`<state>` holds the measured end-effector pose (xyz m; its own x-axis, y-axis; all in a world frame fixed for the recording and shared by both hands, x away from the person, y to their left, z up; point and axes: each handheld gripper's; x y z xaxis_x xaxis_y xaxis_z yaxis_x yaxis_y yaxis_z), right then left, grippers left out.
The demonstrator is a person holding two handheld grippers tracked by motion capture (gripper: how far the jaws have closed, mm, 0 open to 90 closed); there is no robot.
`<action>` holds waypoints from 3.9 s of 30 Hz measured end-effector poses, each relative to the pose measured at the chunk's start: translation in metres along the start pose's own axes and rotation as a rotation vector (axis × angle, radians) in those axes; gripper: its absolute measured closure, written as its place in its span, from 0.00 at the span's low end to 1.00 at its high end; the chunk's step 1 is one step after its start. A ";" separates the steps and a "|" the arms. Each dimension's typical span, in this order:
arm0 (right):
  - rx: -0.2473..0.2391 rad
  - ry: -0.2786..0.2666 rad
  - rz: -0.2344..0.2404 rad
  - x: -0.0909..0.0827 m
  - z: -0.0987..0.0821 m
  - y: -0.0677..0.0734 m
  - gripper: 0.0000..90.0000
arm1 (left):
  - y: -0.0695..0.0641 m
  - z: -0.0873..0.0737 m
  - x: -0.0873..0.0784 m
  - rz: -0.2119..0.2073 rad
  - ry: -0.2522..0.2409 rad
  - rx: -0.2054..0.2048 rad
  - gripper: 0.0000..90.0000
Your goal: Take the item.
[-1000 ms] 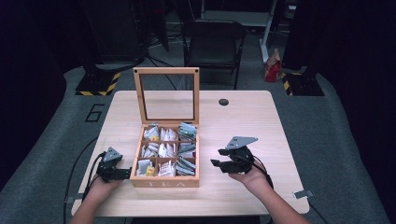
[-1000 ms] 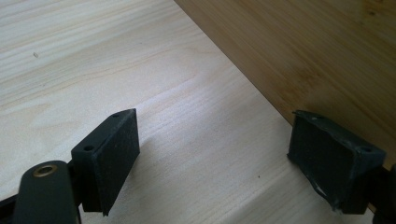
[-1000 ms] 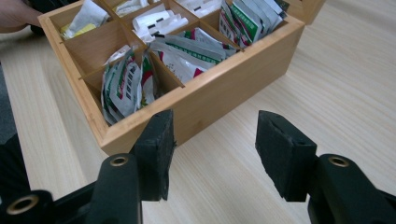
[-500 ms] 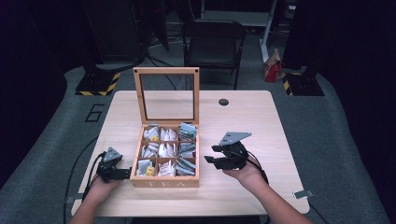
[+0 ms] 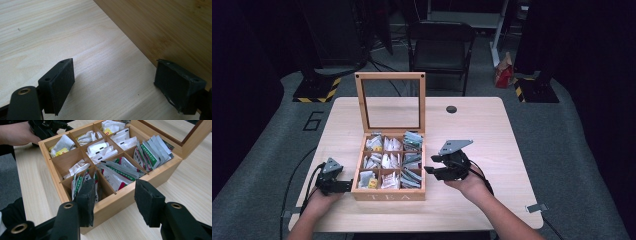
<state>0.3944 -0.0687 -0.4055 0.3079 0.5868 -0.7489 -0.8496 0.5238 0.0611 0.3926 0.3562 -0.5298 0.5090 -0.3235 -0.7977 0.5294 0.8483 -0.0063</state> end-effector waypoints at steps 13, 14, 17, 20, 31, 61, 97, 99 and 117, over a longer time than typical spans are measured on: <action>-0.028 0.026 0.022 0.021 0.004 0.006 0.67 | 0.000 0.000 0.000 0.000 0.000 0.001 0.18; -0.032 0.027 0.026 0.023 0.004 0.006 0.68 | 0.000 0.000 0.000 0.000 0.000 0.001 0.18; -0.038 0.035 0.036 0.028 0.003 0.008 0.70 | 0.000 0.000 0.000 0.000 0.000 0.001 0.18; -0.046 0.041 0.039 0.032 0.002 0.010 0.71 | 0.000 0.000 0.000 0.000 0.000 0.000 0.18; -0.054 0.060 0.059 0.046 -0.001 0.014 0.76 | 0.000 0.000 0.000 0.000 0.000 0.000 0.18; -0.071 0.106 0.082 0.072 0.003 0.017 0.90 | 0.000 0.000 0.000 0.000 0.000 0.001 0.18; -0.082 0.056 0.103 0.051 0.014 0.020 0.99 | 0.000 0.000 0.000 0.000 0.001 0.001 0.18; -0.080 0.043 0.107 0.045 0.017 0.020 0.99 | 0.000 0.000 0.000 0.000 0.000 0.001 0.18; -0.088 -0.008 0.119 0.015 0.032 0.021 0.99 | 0.000 0.000 0.000 0.000 0.001 0.001 0.18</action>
<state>0.3951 -0.0291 -0.3946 0.2058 0.6467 -0.7344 -0.9145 0.3942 0.0908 0.3926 0.3562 -0.5298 0.5088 -0.3231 -0.7980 0.5299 0.8481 -0.0055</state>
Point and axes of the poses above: each handheld gripper's, and its own axes: x roughly forward along the jaws, z roughly out of its top, y roughly to its left, and after that the axes turned 11 degrees about y, right-handed
